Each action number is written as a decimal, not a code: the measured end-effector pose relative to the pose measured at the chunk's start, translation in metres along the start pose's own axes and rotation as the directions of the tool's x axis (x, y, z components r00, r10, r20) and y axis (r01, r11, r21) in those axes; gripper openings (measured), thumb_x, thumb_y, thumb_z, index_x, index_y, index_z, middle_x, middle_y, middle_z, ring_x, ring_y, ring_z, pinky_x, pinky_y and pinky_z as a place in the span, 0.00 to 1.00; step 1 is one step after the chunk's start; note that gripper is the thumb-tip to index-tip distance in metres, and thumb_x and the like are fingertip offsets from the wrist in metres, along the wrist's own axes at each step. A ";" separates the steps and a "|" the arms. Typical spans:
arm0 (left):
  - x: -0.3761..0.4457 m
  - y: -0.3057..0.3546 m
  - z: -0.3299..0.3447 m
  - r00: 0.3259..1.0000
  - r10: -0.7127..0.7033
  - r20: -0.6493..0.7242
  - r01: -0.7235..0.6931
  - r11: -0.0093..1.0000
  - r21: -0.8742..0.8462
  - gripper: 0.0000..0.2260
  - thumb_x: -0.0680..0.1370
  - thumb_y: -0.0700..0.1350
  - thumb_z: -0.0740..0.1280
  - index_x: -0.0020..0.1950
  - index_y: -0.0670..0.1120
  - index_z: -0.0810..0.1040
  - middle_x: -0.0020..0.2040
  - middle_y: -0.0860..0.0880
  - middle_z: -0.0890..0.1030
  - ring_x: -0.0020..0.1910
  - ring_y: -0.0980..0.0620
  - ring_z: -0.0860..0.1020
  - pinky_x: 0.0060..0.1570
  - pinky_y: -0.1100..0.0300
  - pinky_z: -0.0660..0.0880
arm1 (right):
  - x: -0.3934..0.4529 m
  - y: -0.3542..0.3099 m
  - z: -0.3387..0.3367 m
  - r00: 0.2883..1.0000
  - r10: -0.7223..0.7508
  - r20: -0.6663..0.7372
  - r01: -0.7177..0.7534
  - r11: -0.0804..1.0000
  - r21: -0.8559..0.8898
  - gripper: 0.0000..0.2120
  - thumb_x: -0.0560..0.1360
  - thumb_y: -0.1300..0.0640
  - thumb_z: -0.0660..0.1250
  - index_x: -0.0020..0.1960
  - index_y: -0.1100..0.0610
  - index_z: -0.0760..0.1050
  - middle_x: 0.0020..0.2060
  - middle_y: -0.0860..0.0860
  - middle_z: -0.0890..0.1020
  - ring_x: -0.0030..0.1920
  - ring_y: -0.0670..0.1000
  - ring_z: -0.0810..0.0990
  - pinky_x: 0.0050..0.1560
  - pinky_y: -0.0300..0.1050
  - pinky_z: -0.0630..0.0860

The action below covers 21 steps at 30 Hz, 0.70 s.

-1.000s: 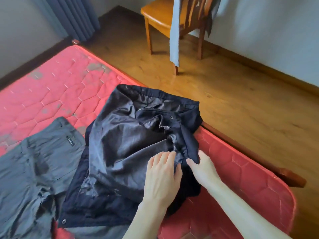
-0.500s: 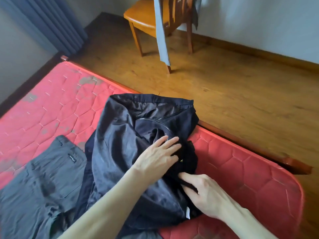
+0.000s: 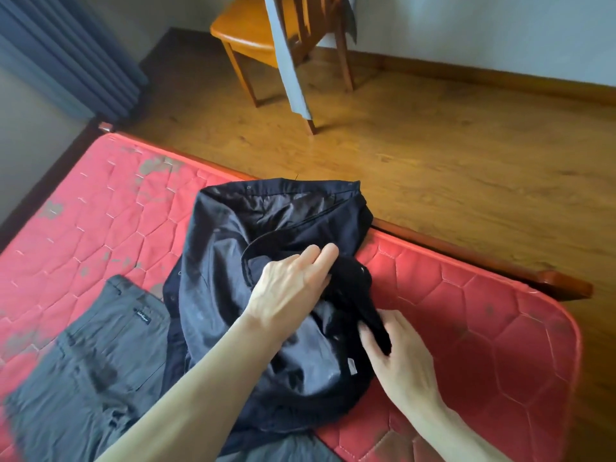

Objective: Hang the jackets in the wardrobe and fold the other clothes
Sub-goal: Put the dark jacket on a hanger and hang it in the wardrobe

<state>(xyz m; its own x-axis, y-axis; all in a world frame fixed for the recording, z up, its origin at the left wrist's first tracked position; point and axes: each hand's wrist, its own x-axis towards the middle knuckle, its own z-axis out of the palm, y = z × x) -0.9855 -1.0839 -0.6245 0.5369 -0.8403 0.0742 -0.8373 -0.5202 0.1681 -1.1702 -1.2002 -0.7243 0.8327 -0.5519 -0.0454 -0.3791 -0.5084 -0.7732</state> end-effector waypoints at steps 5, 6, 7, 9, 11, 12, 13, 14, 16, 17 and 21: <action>-0.010 -0.008 -0.017 0.979 -0.201 -0.018 0.202 0.978 0.047 0.18 0.76 0.34 0.70 0.64 0.47 0.74 0.40 0.50 0.73 0.27 0.44 0.73 0.21 0.52 0.70 | -0.024 -0.013 0.020 0.982 0.011 -0.187 -0.007 1.000 0.020 0.26 0.78 0.44 0.71 0.69 0.59 0.74 0.63 0.53 0.74 0.63 0.55 0.76 0.62 0.51 0.77; -0.012 -0.007 -0.022 0.967 -0.253 -0.036 0.253 0.967 0.020 0.13 0.79 0.36 0.68 0.62 0.47 0.74 0.41 0.50 0.75 0.29 0.42 0.75 0.24 0.49 0.73 | -0.031 -0.016 0.024 0.983 -0.012 -0.182 0.014 1.000 0.010 0.24 0.77 0.43 0.70 0.67 0.57 0.76 0.61 0.52 0.74 0.60 0.55 0.78 0.58 0.52 0.79; -0.015 -0.006 -0.027 0.951 -0.304 -0.051 0.303 0.953 -0.021 0.08 0.81 0.39 0.65 0.59 0.48 0.74 0.42 0.50 0.76 0.32 0.41 0.77 0.27 0.47 0.74 | -0.037 -0.018 0.030 0.985 -0.035 -0.168 0.037 0.999 0.007 0.22 0.77 0.43 0.69 0.66 0.55 0.78 0.59 0.51 0.73 0.57 0.54 0.79 0.54 0.52 0.81; -0.022 -0.001 -0.038 0.908 -0.408 -0.094 0.398 0.910 -0.114 0.03 0.82 0.42 0.64 0.50 0.48 0.70 0.38 0.51 0.75 0.33 0.44 0.74 0.31 0.51 0.70 | -0.047 -0.021 0.039 0.987 -0.058 -0.149 0.061 0.998 0.018 0.18 0.79 0.44 0.67 0.64 0.51 0.81 0.57 0.47 0.72 0.52 0.50 0.79 0.48 0.50 0.83; -0.033 0.006 -0.054 0.834 -0.545 -0.087 0.522 0.831 -0.194 0.10 0.81 0.43 0.64 0.44 0.47 0.64 0.32 0.51 0.71 0.31 0.48 0.68 0.30 0.55 0.62 | -0.050 -0.031 0.044 0.986 -0.032 -0.164 0.040 0.998 0.047 0.16 0.81 0.45 0.64 0.63 0.49 0.83 0.54 0.44 0.71 0.49 0.47 0.77 0.44 0.49 0.83; -0.039 0.009 -0.064 0.791 -0.608 -0.072 0.579 0.781 -0.234 0.11 0.81 0.44 0.63 0.43 0.47 0.63 0.30 0.50 0.70 0.31 0.47 0.69 0.30 0.57 0.60 | -0.050 -0.039 0.044 0.985 -0.007 -0.175 0.017 0.998 0.060 0.17 0.81 0.45 0.63 0.63 0.49 0.84 0.53 0.44 0.71 0.49 0.46 0.76 0.44 0.50 0.82; -0.046 0.010 -0.075 0.746 -0.663 -0.059 0.629 0.731 -0.264 0.12 0.81 0.44 0.63 0.42 0.46 0.63 0.29 0.49 0.70 0.32 0.45 0.69 0.30 0.56 0.61 | -0.048 -0.050 0.041 0.982 0.013 -0.188 -0.001 0.998 0.064 0.18 0.81 0.45 0.62 0.64 0.49 0.83 0.52 0.44 0.72 0.49 0.47 0.75 0.45 0.50 0.81; -0.052 0.011 -0.087 0.706 -0.706 -0.053 0.665 0.687 -0.292 0.12 0.81 0.45 0.62 0.41 0.46 0.63 0.29 0.48 0.71 0.32 0.43 0.69 0.31 0.54 0.63 | -0.046 -0.064 0.036 0.980 0.041 -0.195 -0.026 0.997 0.076 0.18 0.81 0.45 0.62 0.65 0.49 0.83 0.52 0.43 0.73 0.50 0.49 0.75 0.47 0.49 0.79; -0.062 0.012 -0.115 0.646 -0.761 -0.056 0.709 0.626 -0.326 0.13 0.81 0.46 0.62 0.40 0.46 0.63 0.29 0.48 0.71 0.33 0.42 0.70 0.34 0.48 0.69 | -0.037 -0.096 0.022 0.975 0.155 -0.157 -0.130 0.978 0.162 0.15 0.83 0.47 0.62 0.66 0.45 0.82 0.52 0.40 0.77 0.55 0.50 0.77 0.52 0.46 0.74; -0.067 0.012 -0.129 0.620 -0.782 -0.067 0.721 0.601 -0.345 0.13 0.81 0.47 0.63 0.39 0.46 0.63 0.29 0.48 0.71 0.33 0.42 0.70 0.36 0.47 0.70 | -0.031 -0.111 0.014 0.969 0.213 -0.122 -0.183 0.958 0.220 0.14 0.83 0.49 0.63 0.66 0.43 0.81 0.52 0.39 0.79 0.58 0.48 0.77 0.54 0.45 0.72; -0.078 0.018 -0.181 0.481 -0.869 -0.119 0.741 0.475 -0.474 0.12 0.81 0.45 0.62 0.38 0.44 0.67 0.31 0.47 0.73 0.35 0.40 0.70 0.37 0.46 0.67 | -0.003 -0.160 -0.014 0.969 0.203 -0.144 -0.159 0.950 0.269 0.11 0.81 0.53 0.69 0.62 0.46 0.83 0.59 0.45 0.83 0.66 0.49 0.78 0.63 0.41 0.71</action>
<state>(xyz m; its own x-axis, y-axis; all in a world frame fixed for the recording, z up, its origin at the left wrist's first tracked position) -1.0241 -1.0008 -0.4495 0.9978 0.0662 0.0063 0.0491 -0.7976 0.6012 -1.1178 -1.1261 -0.5916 0.6717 -0.7326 -0.1097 -0.3839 -0.2176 -0.8974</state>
